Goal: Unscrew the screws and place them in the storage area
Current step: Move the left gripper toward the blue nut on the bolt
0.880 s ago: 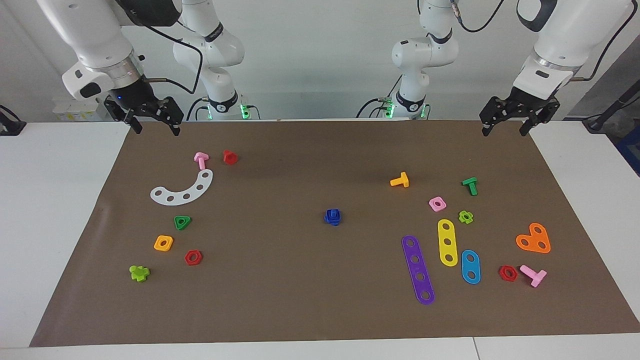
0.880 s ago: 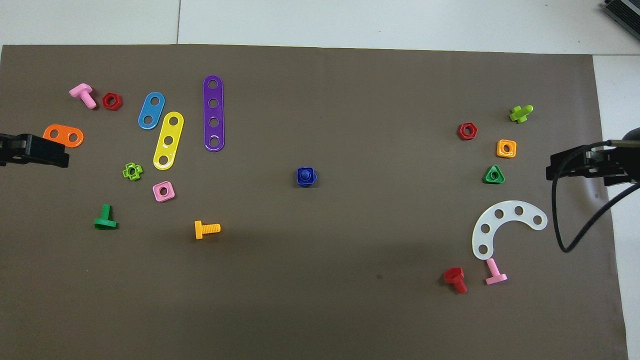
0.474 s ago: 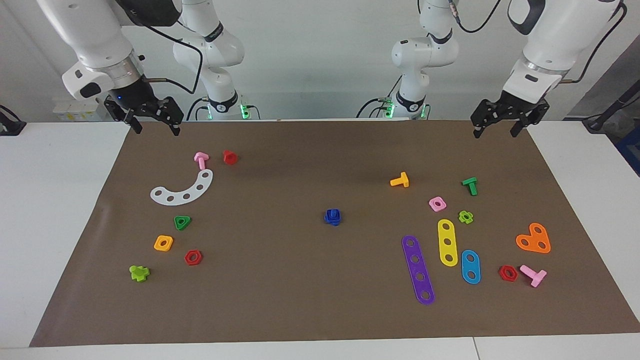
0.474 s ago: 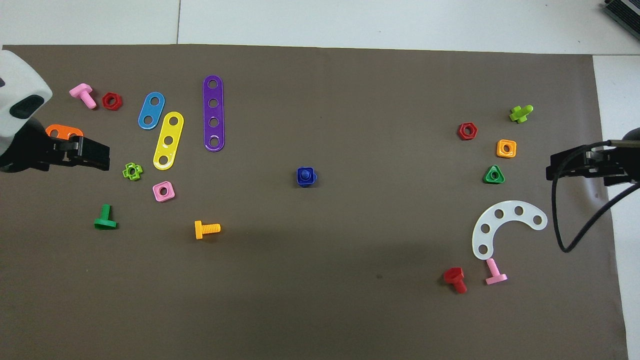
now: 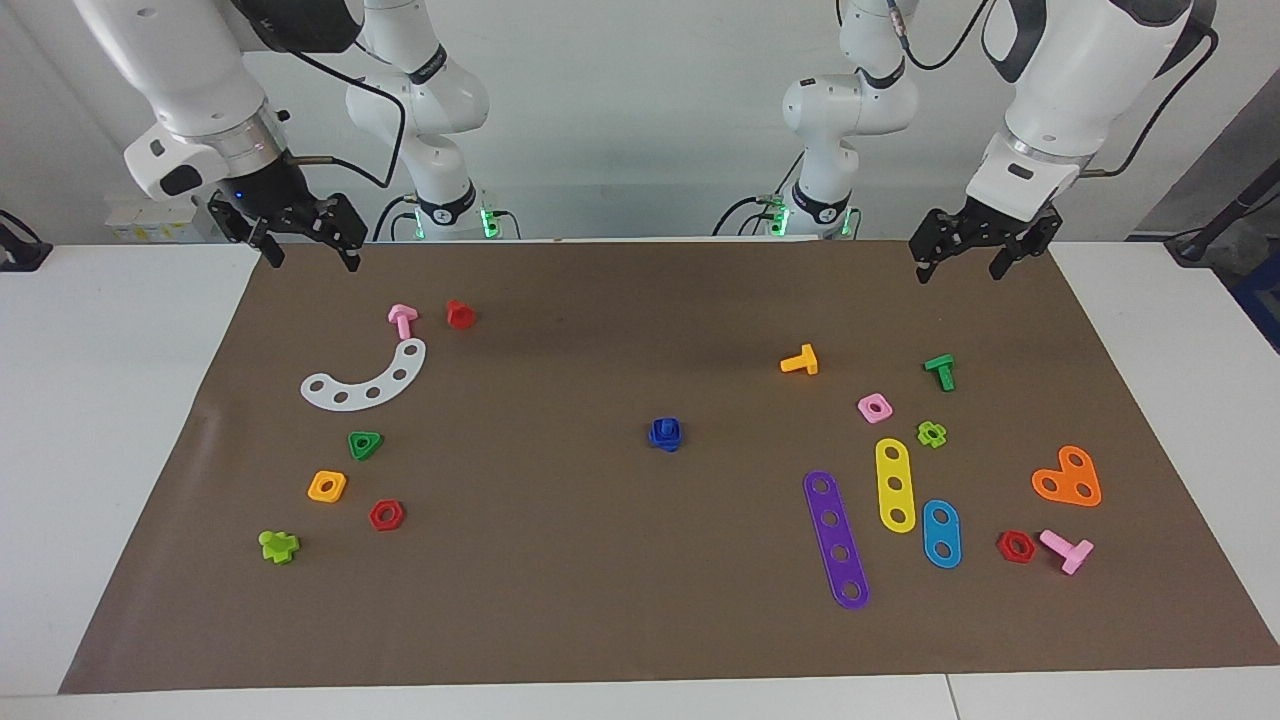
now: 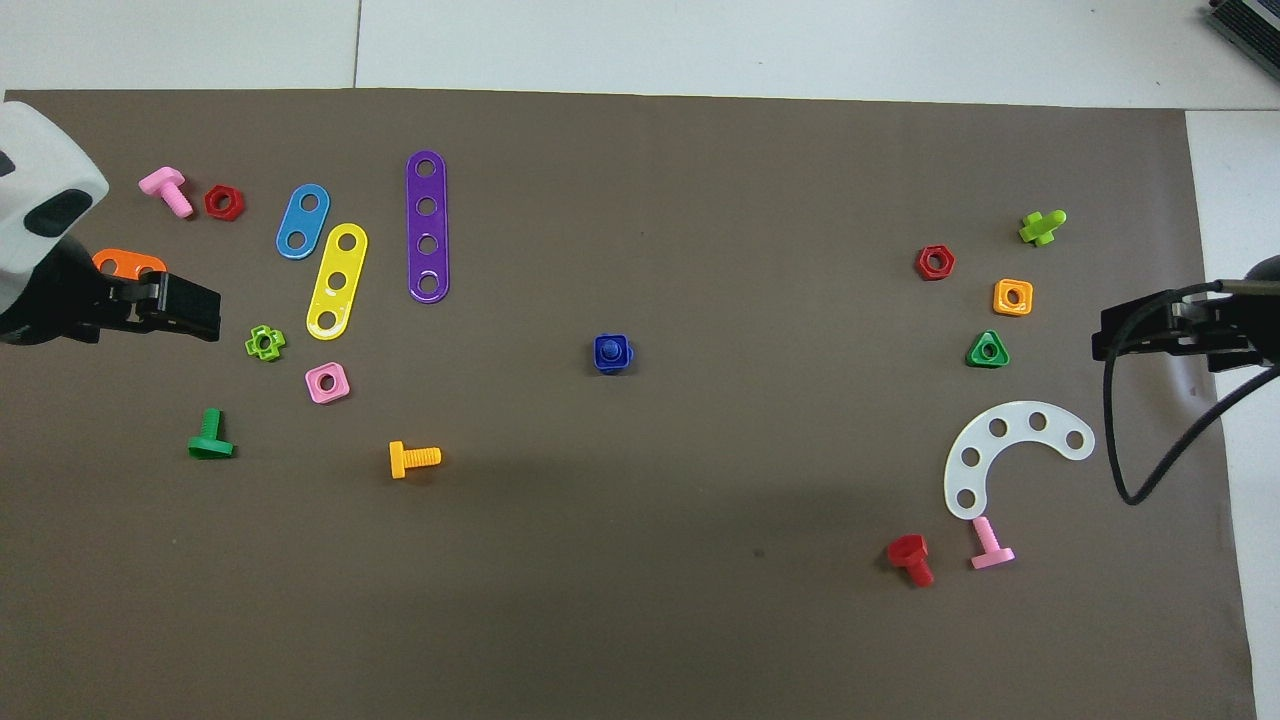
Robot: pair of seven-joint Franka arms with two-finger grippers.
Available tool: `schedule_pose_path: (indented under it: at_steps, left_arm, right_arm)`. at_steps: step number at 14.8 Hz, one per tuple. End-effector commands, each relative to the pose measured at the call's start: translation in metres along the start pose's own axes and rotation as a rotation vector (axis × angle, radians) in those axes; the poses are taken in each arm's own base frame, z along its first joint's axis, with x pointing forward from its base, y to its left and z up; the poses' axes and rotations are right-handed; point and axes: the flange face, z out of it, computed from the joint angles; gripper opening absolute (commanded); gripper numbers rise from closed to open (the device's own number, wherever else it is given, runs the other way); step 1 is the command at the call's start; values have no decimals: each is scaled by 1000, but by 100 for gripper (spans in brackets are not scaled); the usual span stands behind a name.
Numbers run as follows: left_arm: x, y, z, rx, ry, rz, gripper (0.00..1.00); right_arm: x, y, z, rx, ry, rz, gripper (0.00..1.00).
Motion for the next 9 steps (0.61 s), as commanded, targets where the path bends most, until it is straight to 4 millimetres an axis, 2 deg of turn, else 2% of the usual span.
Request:
schedule_pose_path:
  at_steps: [1,4,6,7,9]
  left_arm:
    - [-2,7,4,20,21,3,100]
    - [0,22,9,-25,58,11,100]
    - [4,41,13,-78,72,22,100]
    - [7,52,15,-84,82,17,100]
    - [15,98,35,-96,82,-24,100]
  right_arm:
    - [-6,1,-1,11,-9,-21,100]
    - [-6,1,-1,11,-8,-21,100]
    - [-6,1,-1,11,-8,-21,100]
    - [-6,1,-1,11,-9,-21,100]
    - [-6,1,-1,11,-9,-21,100]
